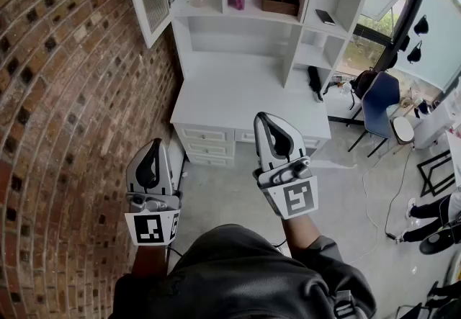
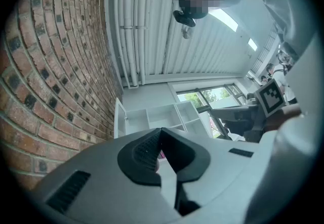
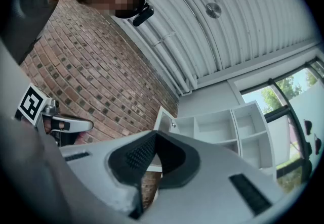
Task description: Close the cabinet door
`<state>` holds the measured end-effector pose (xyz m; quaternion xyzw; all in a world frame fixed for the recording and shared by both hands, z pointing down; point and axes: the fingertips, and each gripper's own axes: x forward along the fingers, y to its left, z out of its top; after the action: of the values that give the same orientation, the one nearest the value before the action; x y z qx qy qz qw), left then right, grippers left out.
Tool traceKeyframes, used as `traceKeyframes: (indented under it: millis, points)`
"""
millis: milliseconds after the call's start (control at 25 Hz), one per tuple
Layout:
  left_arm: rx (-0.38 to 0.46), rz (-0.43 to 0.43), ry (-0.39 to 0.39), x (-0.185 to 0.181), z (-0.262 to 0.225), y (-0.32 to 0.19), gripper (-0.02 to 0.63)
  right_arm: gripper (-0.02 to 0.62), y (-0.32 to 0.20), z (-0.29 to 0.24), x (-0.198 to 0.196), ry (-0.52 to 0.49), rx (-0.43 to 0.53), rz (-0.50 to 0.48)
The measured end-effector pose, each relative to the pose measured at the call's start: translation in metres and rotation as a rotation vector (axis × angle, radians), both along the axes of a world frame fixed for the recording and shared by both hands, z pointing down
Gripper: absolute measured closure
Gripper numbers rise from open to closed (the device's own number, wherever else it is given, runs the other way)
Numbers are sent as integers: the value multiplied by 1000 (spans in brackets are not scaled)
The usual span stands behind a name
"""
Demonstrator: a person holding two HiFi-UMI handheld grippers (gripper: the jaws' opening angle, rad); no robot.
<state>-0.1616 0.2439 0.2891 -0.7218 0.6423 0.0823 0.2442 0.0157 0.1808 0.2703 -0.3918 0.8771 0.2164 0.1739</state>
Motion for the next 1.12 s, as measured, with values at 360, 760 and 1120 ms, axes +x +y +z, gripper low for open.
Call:
traceKeyframes:
  millis: [360,760,1120]
  points:
    - [0,1,1,2,2,-1,604,595,0,2,2,1,1,-2]
    - [46,2,42,0,-5,4,416,595,0,4,2,3,-6,-25]
    - [62,-14,60,-6,-9,5,377,595,0,8,5,9,-10,-34]
